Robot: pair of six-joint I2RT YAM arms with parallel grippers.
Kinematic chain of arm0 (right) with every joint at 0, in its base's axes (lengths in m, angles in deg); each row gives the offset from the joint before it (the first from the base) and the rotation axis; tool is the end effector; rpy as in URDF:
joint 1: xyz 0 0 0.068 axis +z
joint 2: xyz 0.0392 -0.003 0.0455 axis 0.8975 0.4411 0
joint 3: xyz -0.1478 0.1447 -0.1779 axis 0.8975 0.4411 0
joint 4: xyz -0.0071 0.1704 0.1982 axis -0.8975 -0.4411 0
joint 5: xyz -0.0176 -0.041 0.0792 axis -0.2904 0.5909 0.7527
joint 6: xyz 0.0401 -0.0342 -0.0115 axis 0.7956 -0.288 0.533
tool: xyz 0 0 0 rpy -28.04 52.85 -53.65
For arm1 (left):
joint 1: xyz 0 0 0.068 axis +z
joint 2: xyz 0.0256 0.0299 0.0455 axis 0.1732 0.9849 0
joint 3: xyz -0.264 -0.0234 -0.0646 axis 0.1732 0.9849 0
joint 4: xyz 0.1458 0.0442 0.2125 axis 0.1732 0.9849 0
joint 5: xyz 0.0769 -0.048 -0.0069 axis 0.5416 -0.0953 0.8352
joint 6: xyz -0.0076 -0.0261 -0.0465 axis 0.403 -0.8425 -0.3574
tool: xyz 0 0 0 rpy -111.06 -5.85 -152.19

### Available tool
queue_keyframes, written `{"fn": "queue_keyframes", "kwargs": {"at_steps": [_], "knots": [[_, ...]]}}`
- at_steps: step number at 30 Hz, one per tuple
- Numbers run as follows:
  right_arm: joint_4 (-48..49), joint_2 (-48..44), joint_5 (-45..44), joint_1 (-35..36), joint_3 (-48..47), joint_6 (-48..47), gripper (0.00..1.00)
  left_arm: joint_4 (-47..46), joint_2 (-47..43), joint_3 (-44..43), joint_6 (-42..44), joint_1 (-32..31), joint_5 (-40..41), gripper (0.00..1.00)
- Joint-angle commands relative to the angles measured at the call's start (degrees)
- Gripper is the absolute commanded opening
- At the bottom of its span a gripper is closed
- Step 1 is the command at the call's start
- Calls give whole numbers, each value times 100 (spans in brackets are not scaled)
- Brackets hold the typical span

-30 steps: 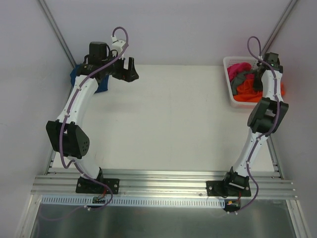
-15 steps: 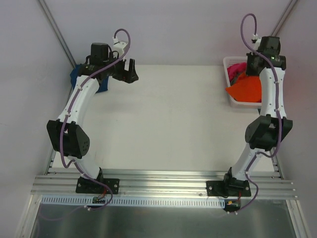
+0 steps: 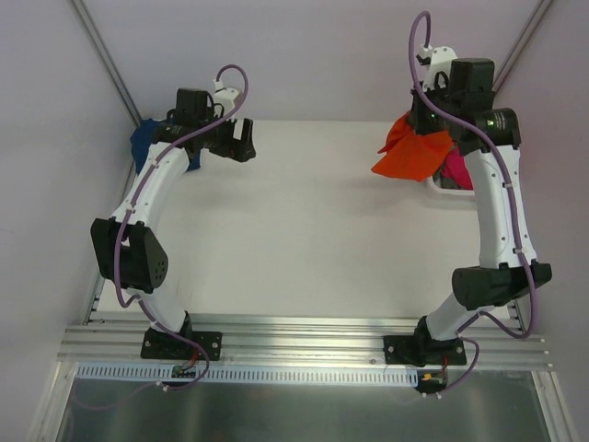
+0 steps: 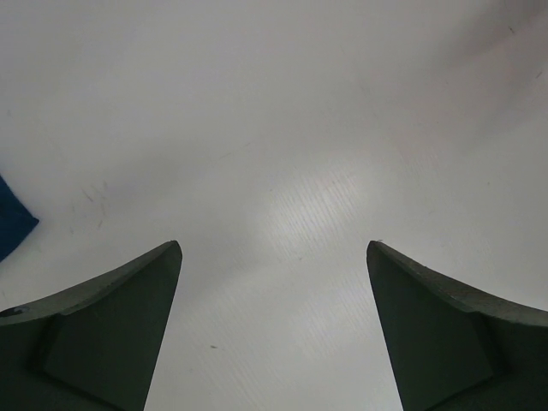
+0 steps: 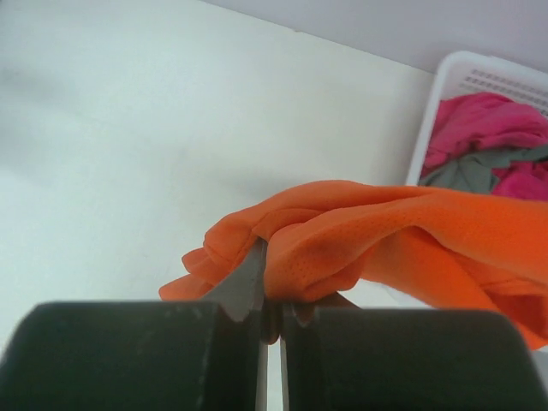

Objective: Fold and stack the t-shirts
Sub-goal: Move the tshirt to the center of the board

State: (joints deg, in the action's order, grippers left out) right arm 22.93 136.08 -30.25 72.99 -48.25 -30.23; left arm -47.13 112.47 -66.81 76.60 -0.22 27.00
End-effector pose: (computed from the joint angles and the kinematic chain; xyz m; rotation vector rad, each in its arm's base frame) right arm 0.3247 0.0559 0.4964 -0.6052 1.8885 -0.0541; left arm 0.3872 -0.0835 0.3696 0.5415 2.0421 -0.4501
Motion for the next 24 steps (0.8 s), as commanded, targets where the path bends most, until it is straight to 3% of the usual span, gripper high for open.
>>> {"fn": "queue_keyframes", "kwargs": {"at_steps": [1, 10, 14, 15, 17, 18, 20, 24], "knots": [[-19, -467, 660, 408, -315, -168, 1, -165, -39, -24, 99, -44, 426, 91], [288, -486, 784, 1454, -1439, -38, 1, -332, -153, 20, -437, 62, 1093, 95], [351, -564, 626, 1799, -1415, -81, 0, -429, -311, 3, -455, 149, 1305, 99], [307, -608, 582, 1799, -1005, -90, 9, -438, -364, 20, -446, 158, 1358, 99], [131, -853, 503, 1799, -292, -107, 45, -464, -426, 47, -428, 176, 1463, 99], [78, -968, 520, 1808, 50, -186, 76, -482, -452, 47, -428, 219, 1455, 99], [60, -1144, 416, 1799, 1035, -108, 99, -491, -540, 38, -454, 237, 1437, 99], [-19, -1408, 503, 1773, 1925, 50, 97, -517, -707, 29, -507, 255, 1262, 99]]}}
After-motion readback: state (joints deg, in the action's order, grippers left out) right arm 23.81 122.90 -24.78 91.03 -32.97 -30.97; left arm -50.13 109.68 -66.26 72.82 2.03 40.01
